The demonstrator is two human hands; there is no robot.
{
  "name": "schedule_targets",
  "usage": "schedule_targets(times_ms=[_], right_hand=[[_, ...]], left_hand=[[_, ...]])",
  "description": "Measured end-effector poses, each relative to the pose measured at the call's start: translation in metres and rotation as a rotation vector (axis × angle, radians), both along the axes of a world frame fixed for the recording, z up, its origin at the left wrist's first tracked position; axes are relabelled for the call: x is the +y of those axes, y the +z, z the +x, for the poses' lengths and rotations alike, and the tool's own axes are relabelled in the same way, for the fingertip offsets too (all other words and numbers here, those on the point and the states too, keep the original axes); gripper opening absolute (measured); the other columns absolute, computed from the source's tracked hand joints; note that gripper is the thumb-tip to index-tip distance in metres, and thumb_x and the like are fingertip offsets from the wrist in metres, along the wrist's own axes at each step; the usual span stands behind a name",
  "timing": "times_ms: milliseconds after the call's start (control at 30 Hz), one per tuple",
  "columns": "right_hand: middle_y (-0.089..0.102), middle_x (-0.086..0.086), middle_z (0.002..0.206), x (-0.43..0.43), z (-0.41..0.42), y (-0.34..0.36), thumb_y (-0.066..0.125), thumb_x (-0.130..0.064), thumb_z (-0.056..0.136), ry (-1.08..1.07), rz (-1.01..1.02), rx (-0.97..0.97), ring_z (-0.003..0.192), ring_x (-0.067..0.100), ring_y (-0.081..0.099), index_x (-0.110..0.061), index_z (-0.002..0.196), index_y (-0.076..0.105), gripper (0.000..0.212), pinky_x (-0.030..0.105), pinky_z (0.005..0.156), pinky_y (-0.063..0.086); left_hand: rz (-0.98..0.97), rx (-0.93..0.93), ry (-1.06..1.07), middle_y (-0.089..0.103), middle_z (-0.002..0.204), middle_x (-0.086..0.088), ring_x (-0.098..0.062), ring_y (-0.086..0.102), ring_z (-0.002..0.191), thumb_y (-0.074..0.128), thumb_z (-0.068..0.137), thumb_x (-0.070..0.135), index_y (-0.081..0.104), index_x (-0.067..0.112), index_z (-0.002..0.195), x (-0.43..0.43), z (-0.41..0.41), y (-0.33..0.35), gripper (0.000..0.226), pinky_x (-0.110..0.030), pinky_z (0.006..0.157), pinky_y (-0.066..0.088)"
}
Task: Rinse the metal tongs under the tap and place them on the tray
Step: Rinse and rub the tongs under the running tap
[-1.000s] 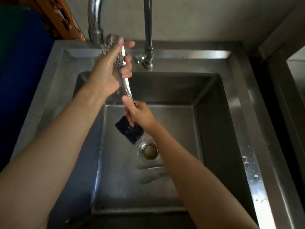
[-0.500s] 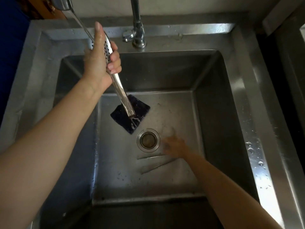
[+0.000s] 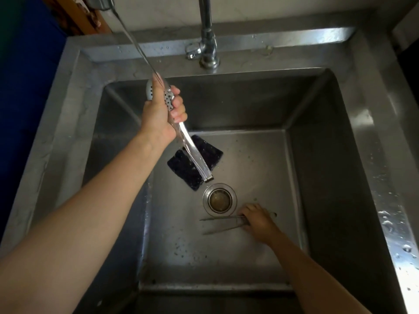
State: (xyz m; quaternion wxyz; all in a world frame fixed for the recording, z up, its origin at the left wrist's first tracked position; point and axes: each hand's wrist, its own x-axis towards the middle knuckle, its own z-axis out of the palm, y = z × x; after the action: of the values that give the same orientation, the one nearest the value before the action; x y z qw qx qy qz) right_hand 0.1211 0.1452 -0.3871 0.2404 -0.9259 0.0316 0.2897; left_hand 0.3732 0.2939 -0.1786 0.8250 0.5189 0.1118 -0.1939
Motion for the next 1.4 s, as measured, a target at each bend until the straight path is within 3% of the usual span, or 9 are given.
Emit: schedule_targets(times_ms=[233,400,533,633,833,1033,1167,1267,1400], right_hand=[[0.056,0.013,0.110,-0.012,0.055,0.053,0.065,-0.021,0.085,-0.327,0.234,-0.140,0.104,0.025,0.052,-0.006,0.114,0.061,0.033,0.025,0.085,0.037],[0.060,0.001,0.087,-0.010,0.115,0.133,0.060,-0.024,0.089,-0.647,0.536,-0.264,0.079,0.014,0.058,-0.011,0.105,0.060,0.020,0.025,0.073,0.042],[0.069,0.004,0.089,0.010,0.141,0.200,0.055,-0.030,0.092,-0.653,0.869,-0.262,0.076,0.006,0.070,-0.009,0.103,0.059,0.024,0.020,0.066,0.056],[0.070,0.014,0.087,0.026,0.149,0.229,0.052,-0.033,0.093,-0.531,0.822,-0.245,0.071,0.013,0.066,-0.005,0.101,0.060,0.030,0.026,0.065,0.053],[0.066,0.007,0.106,0.037,0.153,0.240,0.051,-0.032,0.093,-0.351,0.670,-0.213,0.094,0.022,0.065,-0.011,0.118,0.054,0.032,0.035,0.084,0.051],[0.067,-0.006,0.091,0.050,0.150,0.240,0.048,-0.032,0.095,-0.353,0.882,-0.127,0.073,-0.003,0.067,-0.014,0.119,0.054,0.030,0.008,0.061,0.049],[0.065,0.000,0.084,0.070,0.145,0.240,0.047,-0.031,0.096,-0.410,1.037,-0.090,0.069,0.010,0.067,-0.017,0.129,0.043,0.036,0.020,0.063,0.055],[0.060,0.009,0.071,0.076,0.144,0.238,0.042,-0.029,0.098,-0.514,1.114,-0.121,0.056,0.022,0.061,-0.012,0.123,0.043,0.030,0.036,0.056,0.058],[0.058,0.013,0.070,0.073,0.148,0.236,0.042,-0.028,0.098,-0.498,0.970,-0.240,0.057,0.028,0.059,-0.018,0.123,0.045,0.027,0.043,0.057,0.055]], left_hand=[[-0.020,-0.036,-0.056,0.049,0.047,0.005,-0.005,0.037,0.034,0.043,0.093,0.049,0.057,0.013,0.069,-0.010,-0.007,0.024,0.045,-0.017,0.037,0.028],[-0.008,-0.018,0.036,0.059,0.053,0.001,-0.007,0.051,0.043,0.050,0.092,0.044,0.064,0.010,0.073,0.005,0.001,0.044,0.042,-0.018,0.043,0.041],[-0.043,-0.010,0.106,0.073,0.088,-0.008,-0.018,0.070,0.089,0.049,0.091,0.043,0.063,0.001,0.094,0.025,0.004,0.046,0.044,-0.030,0.078,0.057],[0.026,0.006,0.091,0.067,0.114,-0.005,-0.018,0.059,0.114,0.049,0.087,0.051,0.061,0.008,0.107,0.033,0.001,0.045,0.048,-0.037,0.094,0.049],[-0.030,0.096,0.029,0.066,0.119,-0.011,-0.025,0.064,0.106,0.056,0.076,0.059,0.055,0.014,0.122,0.038,-0.009,0.045,0.064,-0.044,0.093,0.050],[-0.095,0.026,0.160,0.061,0.112,-0.016,-0.027,0.067,0.092,0.048,0.091,0.043,0.037,0.010,0.135,0.028,-0.010,0.042,0.055,-0.040,0.079,0.056],[-0.171,-0.016,0.213,0.057,0.113,-0.014,-0.026,0.068,0.085,0.047,0.093,0.040,0.033,0.016,0.133,0.020,-0.008,0.051,0.049,-0.036,0.071,0.057],[-0.009,-0.027,0.208,0.059,0.113,-0.007,-0.023,0.064,0.098,0.053,0.092,0.036,0.043,0.022,0.123,0.016,-0.007,0.056,0.036,-0.037,0.079,0.055],[0.540,-0.268,0.192,0.060,0.117,0.000,-0.004,0.060,0.101,0.056,0.091,0.025,0.051,0.018,0.123,0.022,-0.010,0.060,0.032,-0.021,0.087,0.050]])
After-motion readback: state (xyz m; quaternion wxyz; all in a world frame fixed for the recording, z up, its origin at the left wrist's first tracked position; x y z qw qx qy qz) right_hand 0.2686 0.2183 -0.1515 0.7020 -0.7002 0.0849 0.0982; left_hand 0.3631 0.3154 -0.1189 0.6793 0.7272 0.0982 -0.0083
